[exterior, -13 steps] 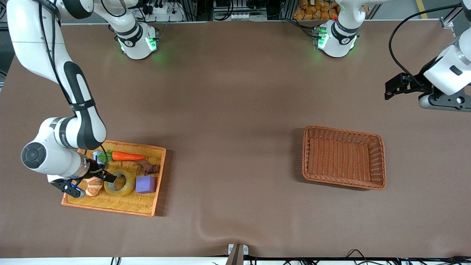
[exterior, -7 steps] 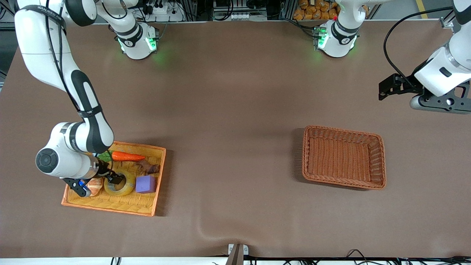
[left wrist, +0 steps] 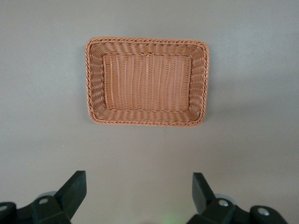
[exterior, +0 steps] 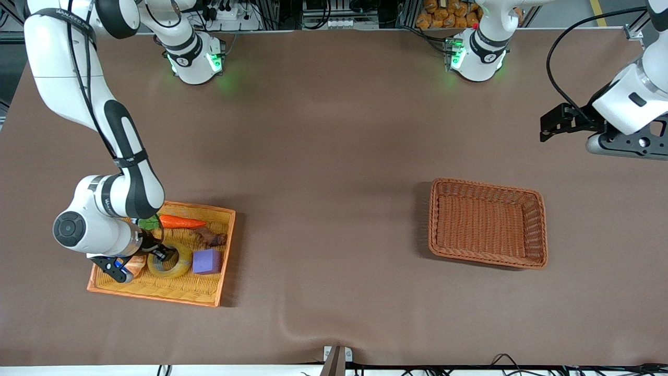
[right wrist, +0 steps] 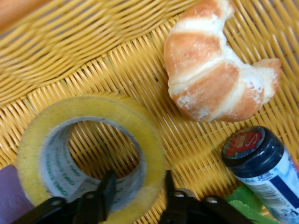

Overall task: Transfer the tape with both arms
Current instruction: 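Close the right gripper on the tape roll's rim and lift it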

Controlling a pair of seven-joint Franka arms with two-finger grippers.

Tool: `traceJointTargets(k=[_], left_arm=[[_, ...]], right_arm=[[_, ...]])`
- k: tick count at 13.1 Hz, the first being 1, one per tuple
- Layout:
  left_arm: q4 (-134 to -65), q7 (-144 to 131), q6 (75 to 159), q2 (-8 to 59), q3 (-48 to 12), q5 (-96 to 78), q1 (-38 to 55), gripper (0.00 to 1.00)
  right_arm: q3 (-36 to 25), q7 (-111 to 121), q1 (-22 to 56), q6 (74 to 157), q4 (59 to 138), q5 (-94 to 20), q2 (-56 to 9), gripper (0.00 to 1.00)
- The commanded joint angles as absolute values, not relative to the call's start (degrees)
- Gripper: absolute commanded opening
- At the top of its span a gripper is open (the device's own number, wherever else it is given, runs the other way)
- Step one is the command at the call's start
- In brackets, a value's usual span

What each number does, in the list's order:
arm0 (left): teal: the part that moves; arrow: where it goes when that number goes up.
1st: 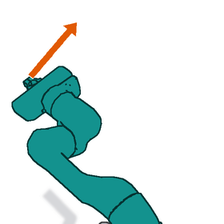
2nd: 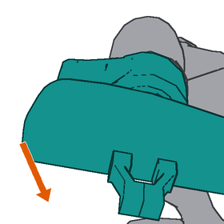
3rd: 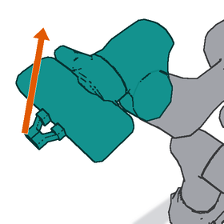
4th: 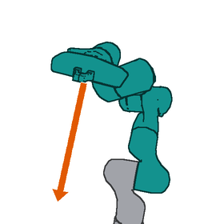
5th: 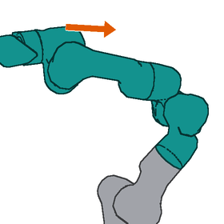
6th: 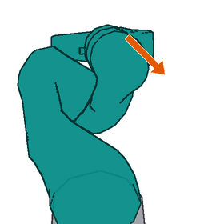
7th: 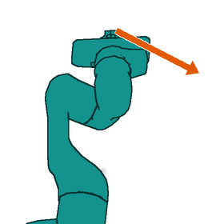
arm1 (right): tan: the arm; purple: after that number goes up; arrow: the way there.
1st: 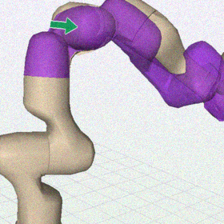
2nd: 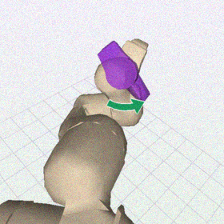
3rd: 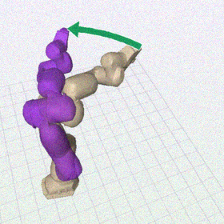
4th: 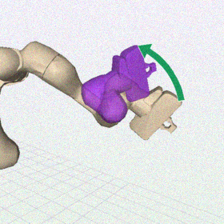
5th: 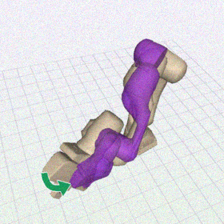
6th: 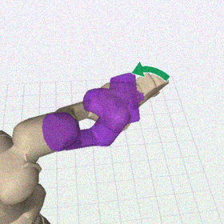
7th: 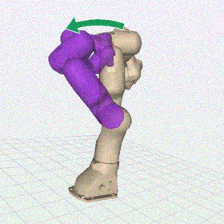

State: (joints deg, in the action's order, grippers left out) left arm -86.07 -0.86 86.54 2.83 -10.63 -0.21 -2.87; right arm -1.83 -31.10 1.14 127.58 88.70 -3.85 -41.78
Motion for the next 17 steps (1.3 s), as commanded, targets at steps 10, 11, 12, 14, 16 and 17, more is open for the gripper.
traceJointTargets(k=[10, 11, 12, 14, 16, 17], left_arm=[[-86.05, 0.53, 83.94, 0.26, -10.46, -0.17, -7.03, 1.00], [-85.96, 0.53, 83.94, 0.18, -10.55, -0.26, -7.03, 1.00], [-85.70, 0.44, 83.85, 0.09, -10.55, -0.35, -7.03, 1.00], [-85.78, -0.09, 83.85, -0.61, -10.46, -0.35, -7.03, 1.00], [-85.96, -0.44, 83.85, -0.62, -10.55, -0.35, -6.94, 1.00], [-86.04, -0.53, 83.76, -0.62, -10.72, -0.35, -6.94, 1.00]], right_arm=[[-2.99, -26.29, 0.27, 125.17, 79.29, -0.18, -37.97, 0.00], [-2.99, -24.28, 0.00, 123.50, 77.89, -0.18, -37.88, 0.00], [-2.99, -21.56, -0.35, 122.01, 76.57, -0.18, -37.88, 0.00], [-2.99, -17.16, -1.05, 119.20, 74.45, -0.18, -37.88, 0.00], [-2.99, -11.37, -1.49, 115.07, 73.74, -0.18, -35.79, 0.00], [-2.90, -8.73, -1.49, 114.09, 73.74, -0.35, -35.08, 0.00]])
